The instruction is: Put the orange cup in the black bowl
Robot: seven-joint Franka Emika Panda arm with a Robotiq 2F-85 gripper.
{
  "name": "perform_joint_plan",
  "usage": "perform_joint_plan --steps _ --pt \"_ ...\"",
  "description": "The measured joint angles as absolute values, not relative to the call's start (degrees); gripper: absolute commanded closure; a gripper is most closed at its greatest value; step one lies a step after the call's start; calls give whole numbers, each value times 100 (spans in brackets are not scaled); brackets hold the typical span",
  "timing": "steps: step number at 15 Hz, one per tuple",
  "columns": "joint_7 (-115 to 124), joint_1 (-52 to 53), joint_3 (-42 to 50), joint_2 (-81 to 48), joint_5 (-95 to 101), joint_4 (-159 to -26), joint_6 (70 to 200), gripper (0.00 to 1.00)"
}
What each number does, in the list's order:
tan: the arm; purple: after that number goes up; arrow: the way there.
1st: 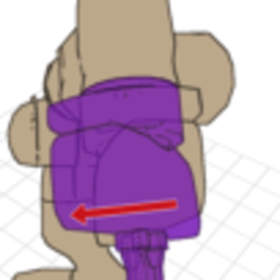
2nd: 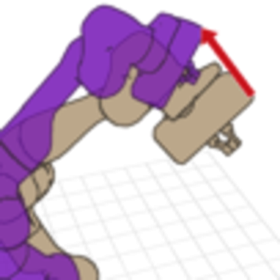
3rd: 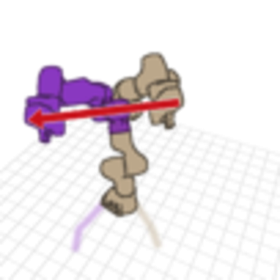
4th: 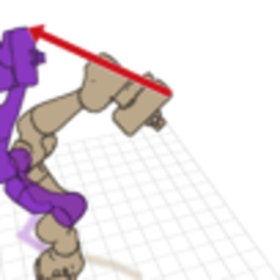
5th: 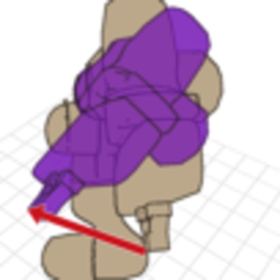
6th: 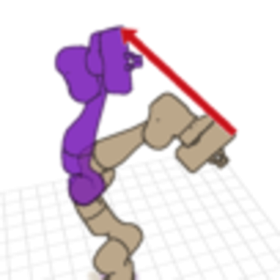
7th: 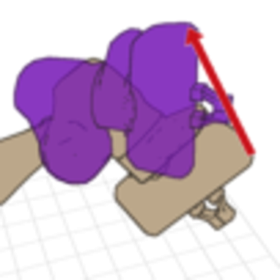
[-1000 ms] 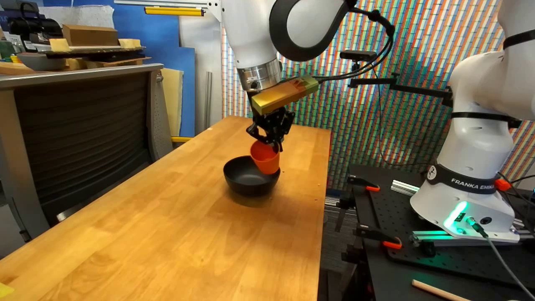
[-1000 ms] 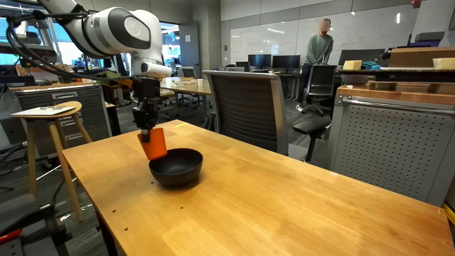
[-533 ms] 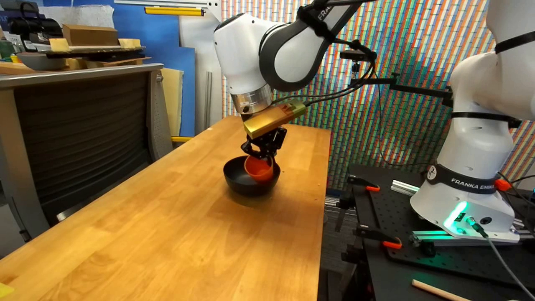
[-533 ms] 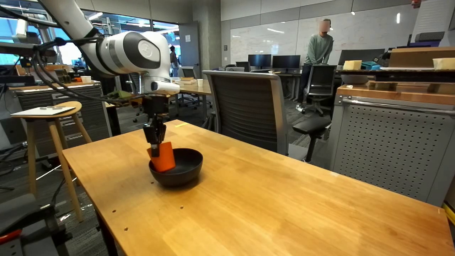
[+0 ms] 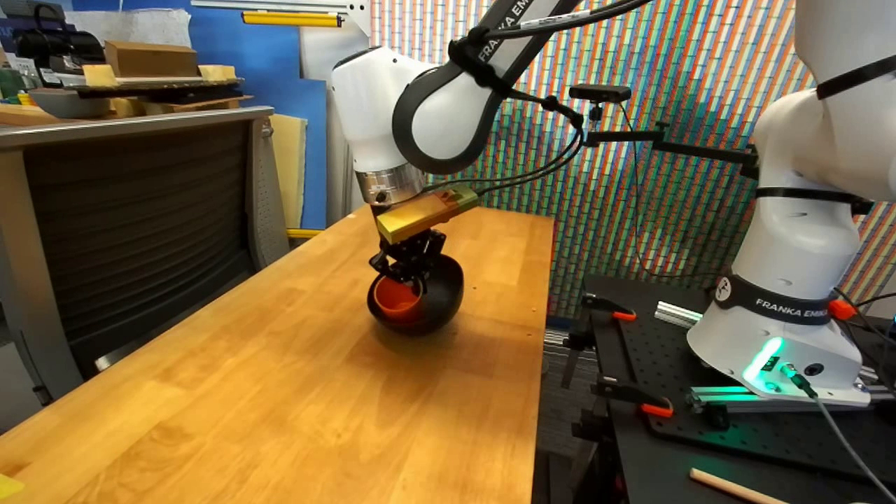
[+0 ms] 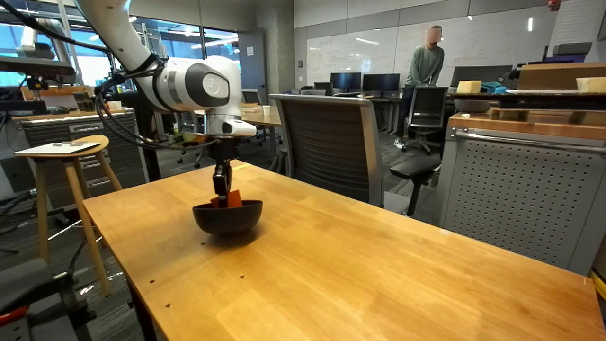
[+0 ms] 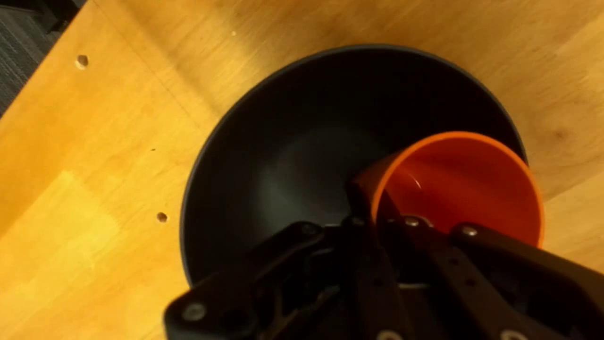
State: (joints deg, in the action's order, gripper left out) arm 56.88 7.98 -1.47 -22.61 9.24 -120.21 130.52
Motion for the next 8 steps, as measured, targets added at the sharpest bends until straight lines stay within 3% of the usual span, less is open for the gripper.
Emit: perform_joint_plan --steps 7,8 --pt "4643 611 -146 -2550 -62 -11589 13095 96" --pt "4520 572 -147 -2558 -252 -11591 13099 68"
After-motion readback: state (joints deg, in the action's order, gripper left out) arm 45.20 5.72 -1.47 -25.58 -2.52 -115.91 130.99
